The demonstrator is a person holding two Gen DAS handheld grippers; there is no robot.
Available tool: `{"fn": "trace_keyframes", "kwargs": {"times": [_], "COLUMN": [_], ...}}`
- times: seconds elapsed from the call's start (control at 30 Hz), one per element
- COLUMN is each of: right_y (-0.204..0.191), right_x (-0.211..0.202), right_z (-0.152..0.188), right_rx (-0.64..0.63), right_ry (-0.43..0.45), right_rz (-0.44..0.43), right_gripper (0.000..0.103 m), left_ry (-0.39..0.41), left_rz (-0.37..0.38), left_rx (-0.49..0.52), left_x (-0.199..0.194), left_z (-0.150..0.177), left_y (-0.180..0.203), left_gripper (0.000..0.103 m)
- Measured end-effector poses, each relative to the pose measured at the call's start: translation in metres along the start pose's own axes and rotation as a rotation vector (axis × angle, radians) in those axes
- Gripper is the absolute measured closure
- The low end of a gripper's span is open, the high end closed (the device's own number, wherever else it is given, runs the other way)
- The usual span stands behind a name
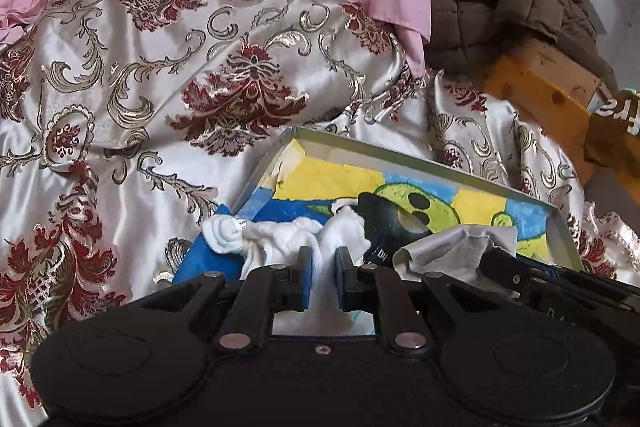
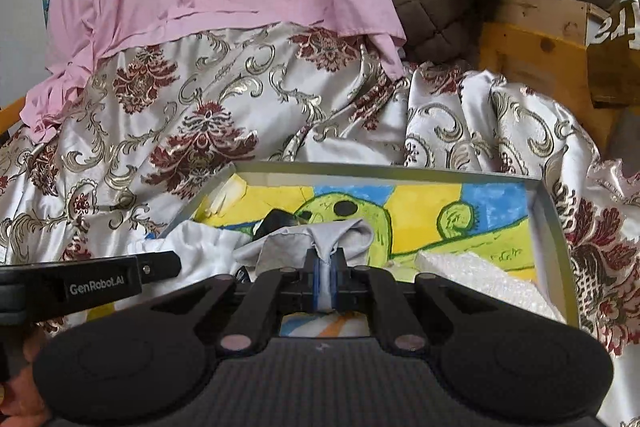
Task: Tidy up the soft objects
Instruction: 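Lower the towel and grey cloth into the tray and open both grippers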
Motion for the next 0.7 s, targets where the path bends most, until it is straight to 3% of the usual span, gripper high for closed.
{"fn": "trace_keyframes", "kwargs": {"times": [0.43,0.7], "right_y": [-0.003,-0.007], "right_x": [-0.001,-0.013], "right_z": [0.005,0.010], "right_rx": [0.003,0.012], "right_ry": [-0.039,-0.032], "right_rz": [-0.007,-0.032], "right_gripper": [0.084,0.053], "left_ry": [-0.055,-0.062], "left_rz": [-0.004,-0.013], "left_rx": [0.024,0.006], "left_x": [0.004,-0.006], "left_z": [0.010,0.014], "left_y": [-0.002,-0.010], "left_gripper": [0.088,0.081]}}
Point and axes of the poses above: each gripper's, at about its wrist camera, not at the fingertips, and x roughly the way its jaws point, y to its right, z to its underside, the point moved 8 cm from there along x, roughly the way its jaws point, and after that the axes turned 13 degrees about -z, right-handed, at the moved point
